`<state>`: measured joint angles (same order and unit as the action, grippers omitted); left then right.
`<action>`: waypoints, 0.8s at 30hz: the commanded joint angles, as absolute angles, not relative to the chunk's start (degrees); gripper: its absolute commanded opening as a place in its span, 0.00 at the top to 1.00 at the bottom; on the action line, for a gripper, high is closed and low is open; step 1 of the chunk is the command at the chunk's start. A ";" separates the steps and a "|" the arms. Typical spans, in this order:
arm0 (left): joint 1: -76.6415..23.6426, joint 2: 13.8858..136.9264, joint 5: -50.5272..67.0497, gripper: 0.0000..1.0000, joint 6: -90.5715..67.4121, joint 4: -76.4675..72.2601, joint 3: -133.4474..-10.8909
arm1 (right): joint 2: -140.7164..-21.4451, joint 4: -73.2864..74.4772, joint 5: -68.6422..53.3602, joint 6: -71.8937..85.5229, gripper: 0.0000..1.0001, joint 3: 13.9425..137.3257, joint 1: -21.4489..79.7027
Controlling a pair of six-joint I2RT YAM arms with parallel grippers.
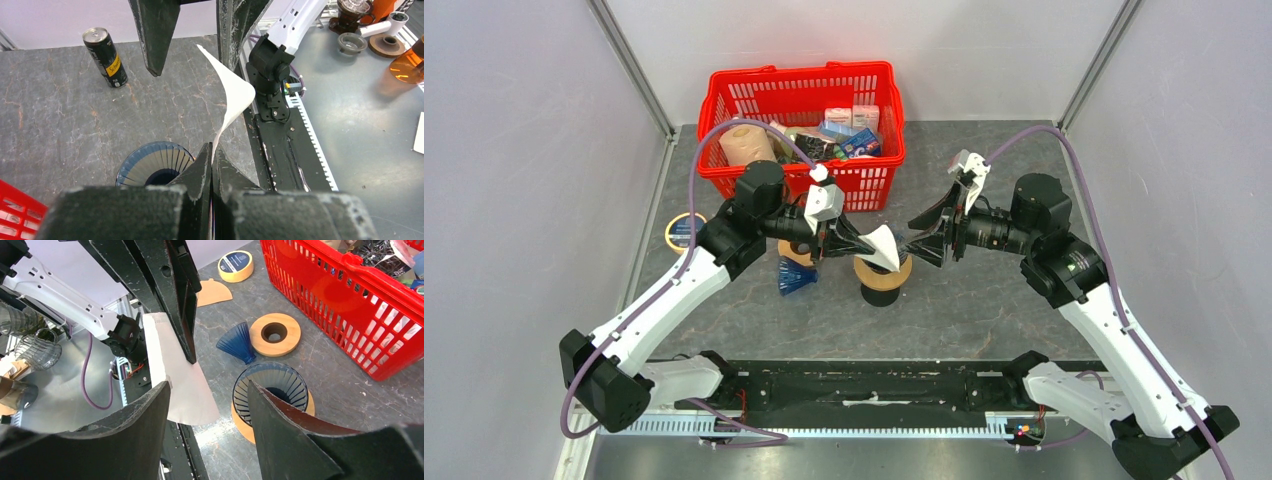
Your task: Place the coffee filter in the dripper
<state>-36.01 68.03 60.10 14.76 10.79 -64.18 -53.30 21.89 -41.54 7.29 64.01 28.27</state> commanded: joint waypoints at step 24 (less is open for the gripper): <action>-35.77 68.73 60.97 0.98 13.51 9.53 -65.91 | -52.50 19.77 -47.96 7.64 0.33 63.83 28.30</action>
<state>-36.01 69.69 60.14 13.93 10.39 -64.18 -54.26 19.51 -47.72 8.05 63.55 28.27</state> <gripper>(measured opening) 0.031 0.653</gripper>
